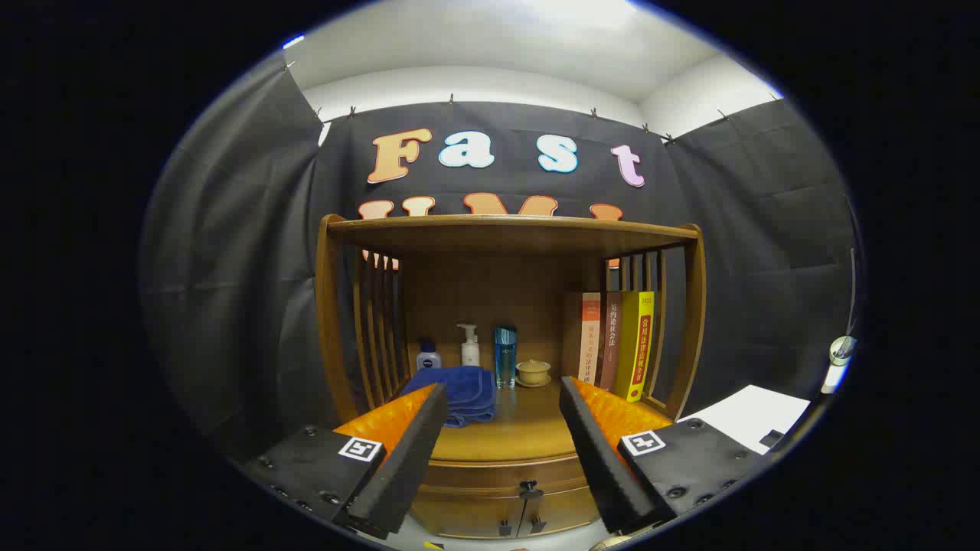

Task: Pull open the drawer, take out the items inside it, and place them on the countertop above the cabinet.

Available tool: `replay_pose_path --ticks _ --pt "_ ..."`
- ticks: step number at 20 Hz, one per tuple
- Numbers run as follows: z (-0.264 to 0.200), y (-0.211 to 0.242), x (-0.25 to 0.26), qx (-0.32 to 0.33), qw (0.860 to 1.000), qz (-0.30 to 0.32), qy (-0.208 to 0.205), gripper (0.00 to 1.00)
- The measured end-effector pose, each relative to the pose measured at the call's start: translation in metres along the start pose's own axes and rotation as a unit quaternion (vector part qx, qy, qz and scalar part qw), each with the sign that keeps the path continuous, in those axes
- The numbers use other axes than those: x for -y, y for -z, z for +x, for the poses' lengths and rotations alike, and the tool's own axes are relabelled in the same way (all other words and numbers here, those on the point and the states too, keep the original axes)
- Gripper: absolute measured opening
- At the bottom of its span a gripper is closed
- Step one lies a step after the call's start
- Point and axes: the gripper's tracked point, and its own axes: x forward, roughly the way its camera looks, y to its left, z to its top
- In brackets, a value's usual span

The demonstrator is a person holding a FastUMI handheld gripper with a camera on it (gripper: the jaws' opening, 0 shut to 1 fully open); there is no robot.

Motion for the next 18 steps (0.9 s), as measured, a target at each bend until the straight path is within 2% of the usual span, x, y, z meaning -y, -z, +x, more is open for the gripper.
replay_pose_path --ticks 11,18 --pt "0.003 0.003 0.002 0.003 1.0 0.004 0.001 0.98" --pt "0.011 0.031 0.011 -0.006 1.0 0.016 -0.002 0.98"
